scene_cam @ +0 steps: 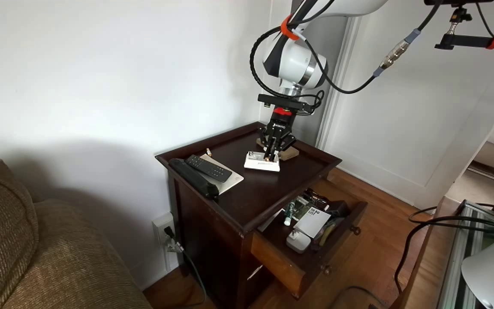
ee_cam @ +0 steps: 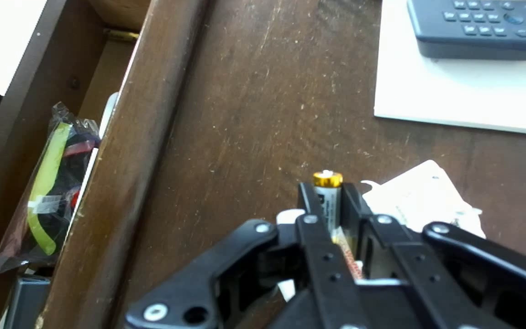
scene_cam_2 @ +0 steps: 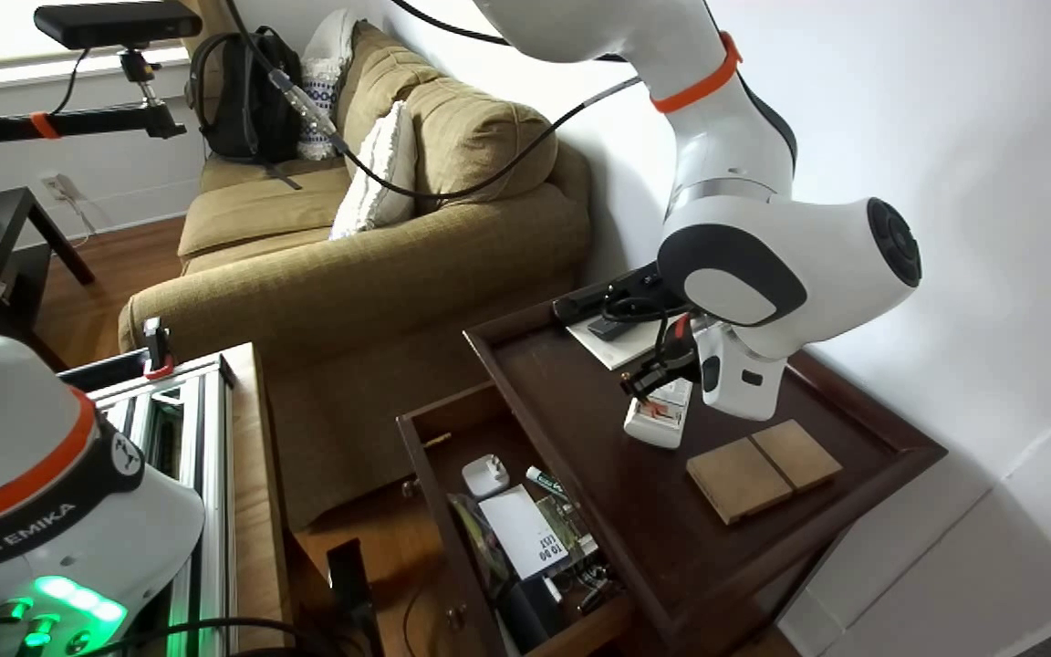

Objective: Lift the battery and put it in the white remote

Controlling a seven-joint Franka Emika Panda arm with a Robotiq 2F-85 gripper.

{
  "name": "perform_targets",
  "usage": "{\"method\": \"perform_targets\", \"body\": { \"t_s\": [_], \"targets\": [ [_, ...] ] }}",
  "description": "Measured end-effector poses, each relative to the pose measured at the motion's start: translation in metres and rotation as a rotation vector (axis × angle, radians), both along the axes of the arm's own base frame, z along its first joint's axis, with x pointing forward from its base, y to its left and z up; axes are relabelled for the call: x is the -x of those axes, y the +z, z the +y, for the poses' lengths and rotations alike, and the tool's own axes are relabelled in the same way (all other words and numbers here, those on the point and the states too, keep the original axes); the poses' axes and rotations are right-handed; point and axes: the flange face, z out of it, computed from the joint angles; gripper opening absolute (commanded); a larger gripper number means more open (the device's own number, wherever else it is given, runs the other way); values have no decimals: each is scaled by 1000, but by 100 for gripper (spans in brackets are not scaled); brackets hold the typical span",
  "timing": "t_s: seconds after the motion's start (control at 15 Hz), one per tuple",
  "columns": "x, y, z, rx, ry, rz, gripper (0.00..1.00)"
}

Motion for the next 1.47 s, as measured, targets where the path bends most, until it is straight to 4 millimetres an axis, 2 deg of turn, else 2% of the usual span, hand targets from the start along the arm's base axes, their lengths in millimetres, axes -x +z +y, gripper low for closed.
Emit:
{"method": "perform_targets", "body": {
  "t_s": [1.47],
  "targets": [
    [-1,-1,-10,23,59,-15,4]
  ]
}}
